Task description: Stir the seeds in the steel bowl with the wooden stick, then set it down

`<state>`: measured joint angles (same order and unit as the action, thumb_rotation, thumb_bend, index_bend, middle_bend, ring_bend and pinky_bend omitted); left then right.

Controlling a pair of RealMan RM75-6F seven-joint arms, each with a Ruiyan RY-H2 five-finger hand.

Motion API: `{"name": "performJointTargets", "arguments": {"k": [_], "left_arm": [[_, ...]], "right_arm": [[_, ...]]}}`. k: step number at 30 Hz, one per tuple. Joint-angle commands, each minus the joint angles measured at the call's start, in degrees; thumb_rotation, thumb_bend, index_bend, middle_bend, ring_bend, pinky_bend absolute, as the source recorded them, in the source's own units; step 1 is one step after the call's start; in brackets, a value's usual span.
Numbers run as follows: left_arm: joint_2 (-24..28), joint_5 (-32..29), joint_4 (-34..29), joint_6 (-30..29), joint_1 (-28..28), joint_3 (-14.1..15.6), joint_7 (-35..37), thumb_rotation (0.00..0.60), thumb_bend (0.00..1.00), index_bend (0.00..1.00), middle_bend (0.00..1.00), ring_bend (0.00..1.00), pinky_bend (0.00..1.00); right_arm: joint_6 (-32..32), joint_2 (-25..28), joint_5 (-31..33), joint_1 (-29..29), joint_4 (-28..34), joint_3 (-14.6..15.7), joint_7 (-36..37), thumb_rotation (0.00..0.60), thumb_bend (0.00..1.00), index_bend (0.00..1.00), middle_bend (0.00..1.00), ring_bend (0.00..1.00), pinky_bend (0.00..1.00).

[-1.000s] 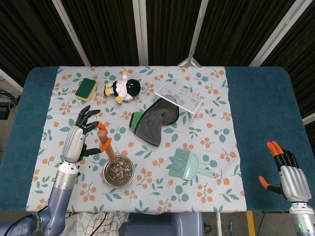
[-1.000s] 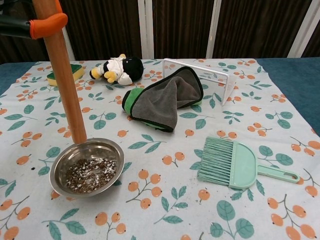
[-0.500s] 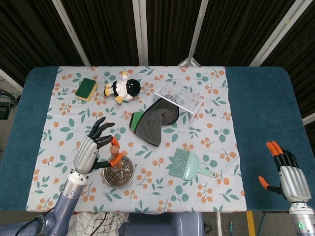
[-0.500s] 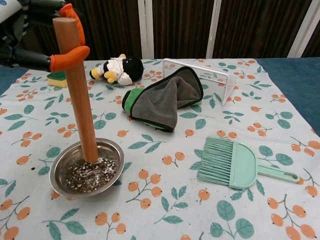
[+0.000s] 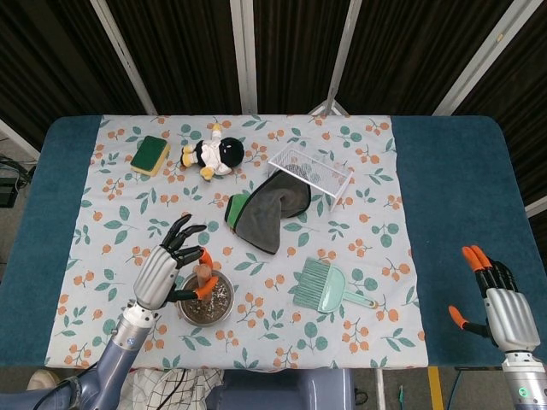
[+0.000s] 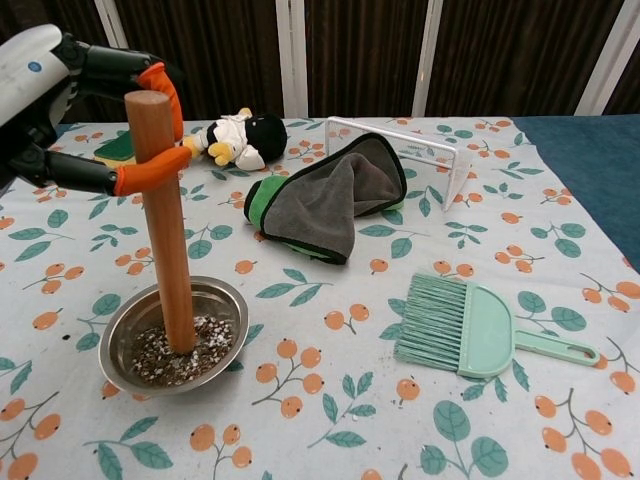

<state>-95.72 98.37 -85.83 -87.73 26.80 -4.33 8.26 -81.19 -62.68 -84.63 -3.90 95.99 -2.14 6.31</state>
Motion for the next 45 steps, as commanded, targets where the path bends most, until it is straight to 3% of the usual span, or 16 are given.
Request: {"name": "performJointTargets", "arguments": {"k": [1,20,35,45], "left_arm": [[-0.38,0.53,0.92,-0.27,-0.11,0.42,0.55,0.6,0.79,0.63,0.72,0.19,0.0],[-0.91,1.64,4.17,-0.72,-1.1,2.36,2.3,0.6,0.79,0.63,0.72,0.19,0.0],[0.89,3.61,-1.39,-1.16,1.31,-1.15,0.1,0.6,0.79,0.63,0.72,0.19,0.0],[0.36,2.84,-0.49,-0.63,1.02,-0.56,-0.11,0.6,0.79,0.63,0.72,0.19,0.0]], "right_arm": [[0.13,0.04,0.09,-0.12,0.05,-0.1,-0.06,0.6,0.32,0.0,0.0,0.0,0.0],[-0.04,-0.04,0.09,0.05,0.1,-0.04,-0.1,0.6,0.32,0.0,0.0,0.0,0.0],[-0.14,-0.08,0.04,0.17,0.06,0.02,0.0,0.6,0.32,0.0,0.0,0.0,0.0],[-0.25,-0.17,-0.19,0.25,-0.12,0.14,0.1,0.6,0.32,0.0,0.0,0.0,0.0]]}}
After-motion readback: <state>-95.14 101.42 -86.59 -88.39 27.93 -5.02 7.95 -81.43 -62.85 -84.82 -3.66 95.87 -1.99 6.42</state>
